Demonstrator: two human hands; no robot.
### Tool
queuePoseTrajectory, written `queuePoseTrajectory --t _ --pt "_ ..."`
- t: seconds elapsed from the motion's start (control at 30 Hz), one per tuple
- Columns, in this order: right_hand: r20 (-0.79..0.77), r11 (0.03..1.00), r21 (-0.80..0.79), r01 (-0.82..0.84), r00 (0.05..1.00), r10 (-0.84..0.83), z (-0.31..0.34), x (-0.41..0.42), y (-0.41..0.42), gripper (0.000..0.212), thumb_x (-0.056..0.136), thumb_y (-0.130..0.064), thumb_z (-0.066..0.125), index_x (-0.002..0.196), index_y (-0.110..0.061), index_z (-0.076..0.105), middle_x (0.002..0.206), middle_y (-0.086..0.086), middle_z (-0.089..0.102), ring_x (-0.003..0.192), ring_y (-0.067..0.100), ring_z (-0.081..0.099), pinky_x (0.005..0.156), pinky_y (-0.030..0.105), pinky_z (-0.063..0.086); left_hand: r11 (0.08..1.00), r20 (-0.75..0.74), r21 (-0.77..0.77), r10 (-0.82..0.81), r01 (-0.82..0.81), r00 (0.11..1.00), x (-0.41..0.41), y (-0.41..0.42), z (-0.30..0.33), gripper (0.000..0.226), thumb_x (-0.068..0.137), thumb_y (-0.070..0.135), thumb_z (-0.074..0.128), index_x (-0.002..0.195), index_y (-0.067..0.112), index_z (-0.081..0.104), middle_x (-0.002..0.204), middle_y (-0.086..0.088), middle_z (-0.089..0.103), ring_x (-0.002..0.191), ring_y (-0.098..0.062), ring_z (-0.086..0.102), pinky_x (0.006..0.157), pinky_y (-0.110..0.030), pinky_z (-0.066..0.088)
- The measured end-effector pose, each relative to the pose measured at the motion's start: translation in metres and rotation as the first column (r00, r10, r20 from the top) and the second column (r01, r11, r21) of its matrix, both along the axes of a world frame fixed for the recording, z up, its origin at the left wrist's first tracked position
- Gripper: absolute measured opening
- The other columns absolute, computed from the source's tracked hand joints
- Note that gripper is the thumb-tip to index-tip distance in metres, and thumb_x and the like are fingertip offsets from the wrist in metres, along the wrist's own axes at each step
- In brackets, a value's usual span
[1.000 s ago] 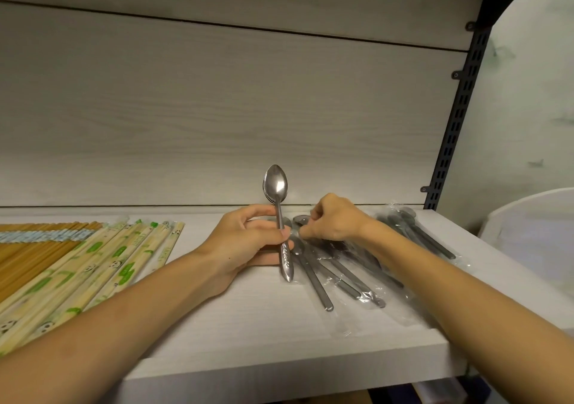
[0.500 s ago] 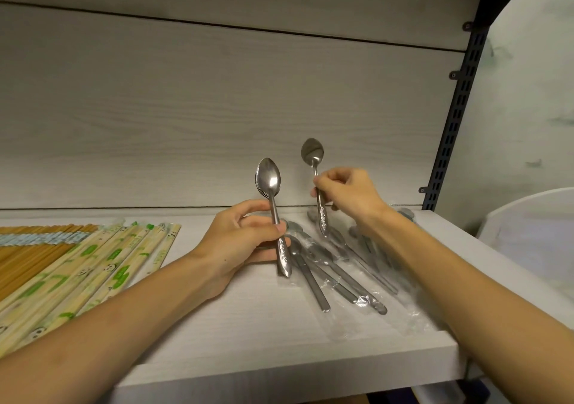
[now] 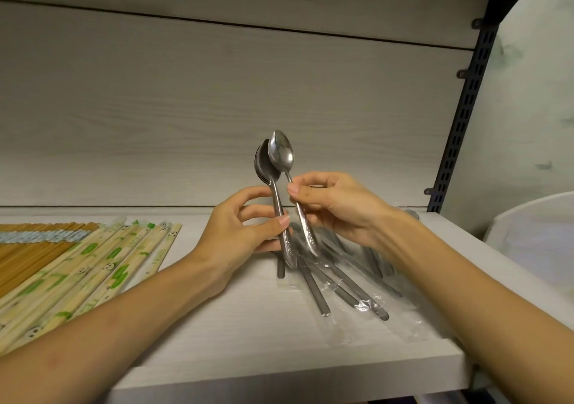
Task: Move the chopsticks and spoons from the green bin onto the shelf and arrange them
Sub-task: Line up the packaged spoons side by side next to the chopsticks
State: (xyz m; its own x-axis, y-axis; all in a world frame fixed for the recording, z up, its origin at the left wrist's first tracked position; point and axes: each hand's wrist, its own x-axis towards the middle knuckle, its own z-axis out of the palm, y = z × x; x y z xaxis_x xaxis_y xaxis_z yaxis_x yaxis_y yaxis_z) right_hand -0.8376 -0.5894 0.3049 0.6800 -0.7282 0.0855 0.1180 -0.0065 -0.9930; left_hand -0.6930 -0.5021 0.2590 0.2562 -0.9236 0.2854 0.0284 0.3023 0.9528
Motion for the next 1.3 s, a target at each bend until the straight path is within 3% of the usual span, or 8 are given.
queuePoseTrajectory --t 0.2,0.4,0.6,0.77,0.93,1.03,1.13,1.3 --pt "-0.086 0.999 -0.036 -0.031 0.996 0.028 -0.005 0.000 -0.001 0.010 0.080 -0.010 0.072 0.085 -0.004 0.065 0.067 0.006 0.066 0.052 0.010 0.060 0.048 0.017 0.053 0.998 0.001 -0.017 -0.063 0.063 0.998 -0.002 0.002 0.002 0.050 0.067 0.010 0.076 0.114 0.020 0.062 0.100 -0.018 0.071 0.086 -0.033 0.072 0.073 -0.039 0.060" --pt "-0.104 0.999 -0.026 -0.041 0.994 0.038 -0.011 0.004 0.000 0.013 0.082 -0.014 0.072 0.077 -0.009 0.061 0.064 0.007 0.060 0.047 0.009 0.054 0.044 0.016 0.049 0.998 0.034 -0.008 -0.061 0.061 0.998 -0.002 0.003 0.000 0.057 0.061 0.012 0.079 0.115 0.023 0.062 0.092 -0.014 0.072 0.086 -0.033 0.072 0.078 -0.046 0.058" --pt "-0.168 0.996 -0.074 -0.053 0.985 0.039 -0.013 0.004 -0.003 0.021 0.078 -0.018 0.076 0.090 -0.008 0.062 0.066 0.008 0.059 0.054 0.013 0.051 0.044 0.020 0.042 0.999 0.043 0.016 -0.039 0.038 0.998 -0.001 0.002 0.002 0.055 0.068 0.001 0.078 0.116 0.022 0.061 0.088 -0.010 0.073 0.082 -0.030 0.072 0.076 -0.040 0.058" --pt "-0.196 0.923 -0.378 0.076 0.967 -0.160 -0.011 0.003 -0.003 0.024 0.082 -0.027 0.074 0.095 -0.010 0.063 0.065 0.001 0.060 0.055 0.012 0.055 0.046 0.022 0.044 0.998 0.067 0.043 0.051 -0.054 0.996 0.007 0.001 0.006 0.052 0.075 -0.006 0.074 0.120 0.017 0.062 0.089 -0.016 0.070 0.077 -0.029 0.071 0.068 -0.033 0.058" --pt "-0.171 0.785 -0.602 0.147 0.936 -0.307 -0.016 0.003 -0.009 0.015 0.087 -0.029 0.069 0.091 -0.016 0.064 0.069 0.005 0.058 0.063 0.016 0.058 0.054 0.024 0.047 0.979 0.048 0.092 0.180 -0.183 0.983 0.019 0.009 0.017 0.041 0.076 -0.005 0.074 0.113 0.010 0.064 0.091 -0.016 0.073 0.080 -0.026 0.071 0.076 -0.034 0.060" --pt "-0.161 0.776 -0.613 0.148 0.938 -0.307 -0.014 0.003 -0.010 0.011 0.089 -0.026 0.067 0.090 -0.016 0.063 0.066 0.003 0.057 0.061 0.014 0.059 0.047 0.016 0.043 0.947 0.066 0.180 0.258 -0.266 0.964 0.027 0.019 0.020 0.032 0.076 -0.003 0.075 0.106 0.004 0.066 0.096 -0.021 0.071 0.075 -0.025 0.067 0.065 -0.026 0.059" --pt "-0.154 0.774 -0.619 0.132 0.946 -0.284 -0.009 0.005 -0.011 0.007 0.090 -0.023 0.066 0.088 -0.017 0.062 0.070 0.008 0.059 0.057 0.012 0.059 0.044 0.023 0.043 0.896 0.161 0.267 0.321 -0.354 0.933 0.036 0.031 0.017 0.026 0.076 -0.002 0.076 0.100 -0.002 0.068 0.095 -0.023 0.070 0.074 -0.025 0.064 0.054 -0.017 0.055" --pt "-0.133 0.751 -0.655 0.079 0.967 -0.217 -0.002 0.010 -0.004 0.009 0.090 -0.020 0.065 0.082 -0.020 0.061 0.068 0.005 0.061 0.057 0.014 0.059 0.048 0.028 0.045 0.839 0.212 0.343 0.369 -0.423 0.905 0.038 0.051 0.010 0.019 0.079 -0.008 0.070 0.096 -0.005 0.063 0.061 -0.013 0.066 0.043 -0.013 0.061 0.043 -0.019 0.052"
